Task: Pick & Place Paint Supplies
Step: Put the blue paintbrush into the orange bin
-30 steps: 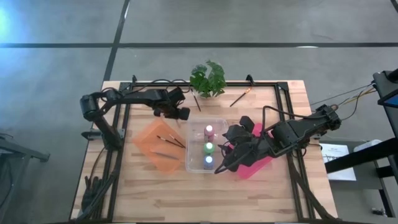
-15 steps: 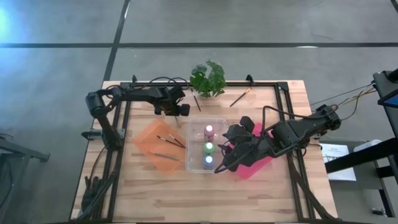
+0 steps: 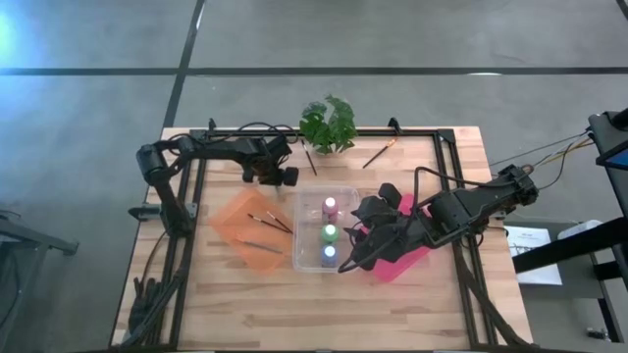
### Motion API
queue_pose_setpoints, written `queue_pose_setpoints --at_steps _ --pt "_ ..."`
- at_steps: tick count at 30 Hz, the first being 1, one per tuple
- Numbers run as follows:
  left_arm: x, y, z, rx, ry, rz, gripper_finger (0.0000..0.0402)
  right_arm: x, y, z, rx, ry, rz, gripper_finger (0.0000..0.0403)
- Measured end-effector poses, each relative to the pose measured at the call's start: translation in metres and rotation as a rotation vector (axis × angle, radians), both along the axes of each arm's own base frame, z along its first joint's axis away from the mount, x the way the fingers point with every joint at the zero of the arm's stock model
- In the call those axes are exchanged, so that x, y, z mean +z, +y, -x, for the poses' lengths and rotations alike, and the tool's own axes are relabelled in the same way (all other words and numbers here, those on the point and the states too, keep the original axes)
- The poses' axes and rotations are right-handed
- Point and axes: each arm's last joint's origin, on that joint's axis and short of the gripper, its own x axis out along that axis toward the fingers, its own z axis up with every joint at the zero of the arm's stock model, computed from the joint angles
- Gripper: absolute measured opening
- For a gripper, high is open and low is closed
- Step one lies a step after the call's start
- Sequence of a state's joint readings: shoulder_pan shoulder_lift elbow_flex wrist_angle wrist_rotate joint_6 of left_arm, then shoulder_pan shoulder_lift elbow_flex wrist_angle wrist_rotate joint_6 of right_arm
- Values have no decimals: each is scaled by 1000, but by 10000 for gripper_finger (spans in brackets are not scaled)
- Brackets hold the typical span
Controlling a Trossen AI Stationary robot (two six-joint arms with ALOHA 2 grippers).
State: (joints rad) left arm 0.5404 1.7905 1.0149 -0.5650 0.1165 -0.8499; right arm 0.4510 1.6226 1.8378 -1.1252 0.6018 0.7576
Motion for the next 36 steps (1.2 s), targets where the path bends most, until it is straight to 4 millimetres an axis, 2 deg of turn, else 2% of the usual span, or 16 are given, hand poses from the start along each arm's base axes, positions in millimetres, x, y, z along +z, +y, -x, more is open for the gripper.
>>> queue_pose_setpoints --at_steps 36 --pt "6 -1 8 39 102 -87 52 -3 -6 -3 -5 18 27 202"
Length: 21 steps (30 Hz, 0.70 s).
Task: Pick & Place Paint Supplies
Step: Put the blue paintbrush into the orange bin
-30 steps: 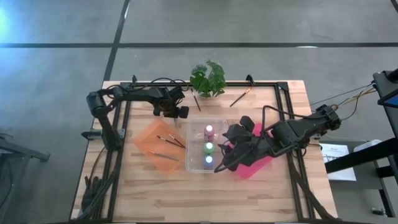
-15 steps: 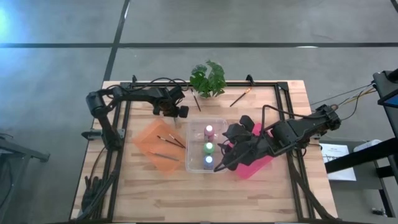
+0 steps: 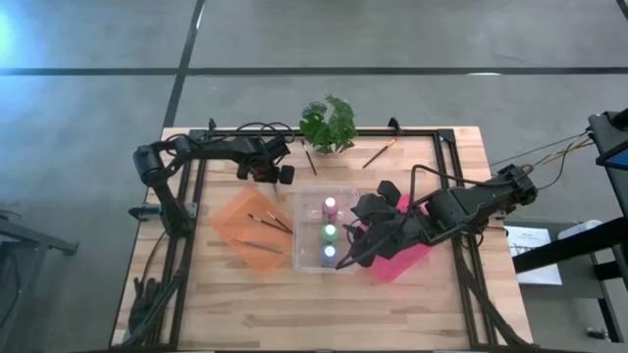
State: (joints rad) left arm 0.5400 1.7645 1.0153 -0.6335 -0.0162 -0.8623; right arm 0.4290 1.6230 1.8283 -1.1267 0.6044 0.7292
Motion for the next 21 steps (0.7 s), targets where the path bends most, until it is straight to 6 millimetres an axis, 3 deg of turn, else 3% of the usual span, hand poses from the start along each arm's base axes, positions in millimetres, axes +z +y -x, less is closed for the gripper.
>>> queue_pose_setpoints --at_steps 21 --pt "0 4 -2 -40 -53 11 52 0 -2 -1 7 5 13 202"
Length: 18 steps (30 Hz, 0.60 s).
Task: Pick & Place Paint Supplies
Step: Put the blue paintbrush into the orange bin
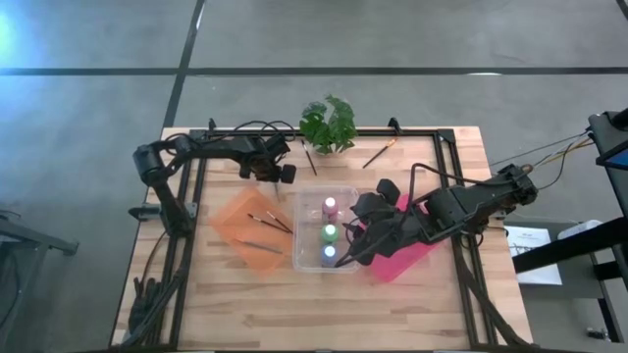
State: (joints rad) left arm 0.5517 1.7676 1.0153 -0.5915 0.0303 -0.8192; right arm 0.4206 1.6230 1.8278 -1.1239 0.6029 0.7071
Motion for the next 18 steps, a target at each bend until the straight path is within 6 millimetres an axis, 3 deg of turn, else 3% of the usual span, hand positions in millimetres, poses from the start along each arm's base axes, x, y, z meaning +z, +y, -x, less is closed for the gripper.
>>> queue_pose_setpoints --at_steps 18 --pt "-16 1 -1 21 57 31 52 0 0 0 -14 -8 -17 202"
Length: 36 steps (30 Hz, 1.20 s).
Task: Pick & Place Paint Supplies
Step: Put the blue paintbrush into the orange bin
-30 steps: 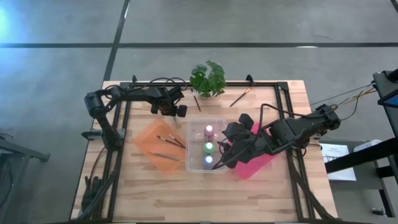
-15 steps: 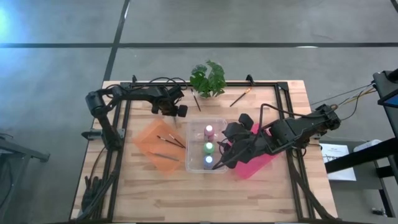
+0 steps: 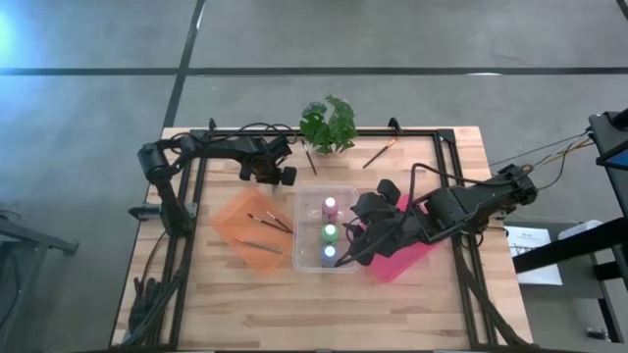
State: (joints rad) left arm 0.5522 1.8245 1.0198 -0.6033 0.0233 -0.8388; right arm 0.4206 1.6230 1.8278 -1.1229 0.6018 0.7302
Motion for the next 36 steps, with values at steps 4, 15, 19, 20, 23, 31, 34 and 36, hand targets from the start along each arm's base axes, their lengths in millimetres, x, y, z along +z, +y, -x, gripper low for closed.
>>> queue_pose_setpoints --at_steps 4,15,19,20,23,31,34,36 --pt "-1 0 0 1 10 -12 51 0 0 0 0 0 -1 202" --pt "0 3 -2 -20 2 -74 4 0 0 0 -2 -1 -3 202" --pt "5 4 -2 -17 -17 -96 2 0 1 0 3 0 -5 202" --pt "6 3 -1 -16 -20 -98 2 0 2 1 2 -1 -8 202" --pt "11 4 2 -9 -21 -100 2 0 3 1 4 -2 -10 202" --pt "36 5 7 -13 -99 -140 1 0 5 2 13 -1 -7 202" --pt "46 5 10 -11 -129 -157 1 0 5 2 15 -1 -6 202" --pt "57 5 13 -12 -160 -174 0 0 5 2 21 0 -10 202"
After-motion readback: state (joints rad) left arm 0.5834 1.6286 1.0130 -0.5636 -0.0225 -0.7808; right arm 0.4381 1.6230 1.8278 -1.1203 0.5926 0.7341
